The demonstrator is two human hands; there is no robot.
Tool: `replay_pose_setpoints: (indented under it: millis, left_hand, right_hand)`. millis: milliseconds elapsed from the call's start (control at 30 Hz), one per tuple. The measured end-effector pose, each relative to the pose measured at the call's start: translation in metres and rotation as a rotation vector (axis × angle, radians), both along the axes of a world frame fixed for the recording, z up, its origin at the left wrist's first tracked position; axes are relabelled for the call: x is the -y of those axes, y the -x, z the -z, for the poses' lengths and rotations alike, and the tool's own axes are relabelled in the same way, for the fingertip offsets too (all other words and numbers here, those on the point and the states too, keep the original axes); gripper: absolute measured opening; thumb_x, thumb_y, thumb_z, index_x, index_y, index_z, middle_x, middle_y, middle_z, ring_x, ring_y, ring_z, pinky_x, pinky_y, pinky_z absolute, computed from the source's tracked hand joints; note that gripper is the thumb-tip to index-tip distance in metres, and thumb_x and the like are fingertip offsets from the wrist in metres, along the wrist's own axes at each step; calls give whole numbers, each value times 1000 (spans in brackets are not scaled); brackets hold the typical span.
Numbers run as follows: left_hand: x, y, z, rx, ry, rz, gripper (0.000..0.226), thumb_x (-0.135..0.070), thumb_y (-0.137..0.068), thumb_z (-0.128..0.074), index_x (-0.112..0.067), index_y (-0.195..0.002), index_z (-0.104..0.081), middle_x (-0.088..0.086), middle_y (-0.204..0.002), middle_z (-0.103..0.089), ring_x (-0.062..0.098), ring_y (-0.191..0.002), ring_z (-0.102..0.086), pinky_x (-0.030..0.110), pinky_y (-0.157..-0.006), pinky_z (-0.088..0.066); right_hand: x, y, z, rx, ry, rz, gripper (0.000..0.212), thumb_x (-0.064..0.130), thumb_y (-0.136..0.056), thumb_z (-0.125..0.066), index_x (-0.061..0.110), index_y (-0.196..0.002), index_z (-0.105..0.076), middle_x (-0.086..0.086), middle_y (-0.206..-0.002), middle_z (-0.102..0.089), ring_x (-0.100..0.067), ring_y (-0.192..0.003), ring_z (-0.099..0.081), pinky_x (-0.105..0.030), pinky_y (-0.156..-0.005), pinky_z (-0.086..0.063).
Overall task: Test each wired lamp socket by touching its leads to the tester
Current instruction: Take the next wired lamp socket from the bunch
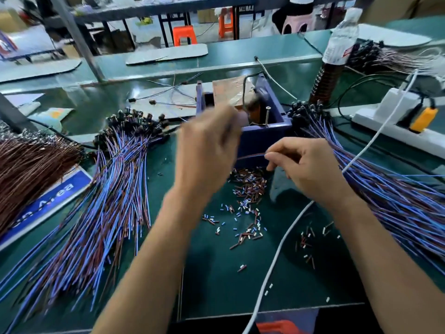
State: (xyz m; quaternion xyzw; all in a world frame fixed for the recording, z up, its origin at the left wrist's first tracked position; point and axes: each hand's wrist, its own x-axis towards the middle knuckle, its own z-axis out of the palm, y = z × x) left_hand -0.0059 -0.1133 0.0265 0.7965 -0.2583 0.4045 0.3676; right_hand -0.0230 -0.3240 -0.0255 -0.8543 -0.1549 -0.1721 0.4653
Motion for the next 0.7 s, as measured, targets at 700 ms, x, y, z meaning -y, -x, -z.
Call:
replay_pose_setpoints:
  millis: [700]
  left_hand:
    - [-1, -14, 62, -285, -173, 273, 9, -20, -96, -73, -18, -87, -73, -10, -71, -68, 8, -67, -65, 35, -63, -51]
  right_hand:
    - [-7, 2, 27, -154, -342, -61, 13, 10, -97, -72, 19, -90, -77, -3, -79, -79, -6, -48, -55, -19, -51, -48]
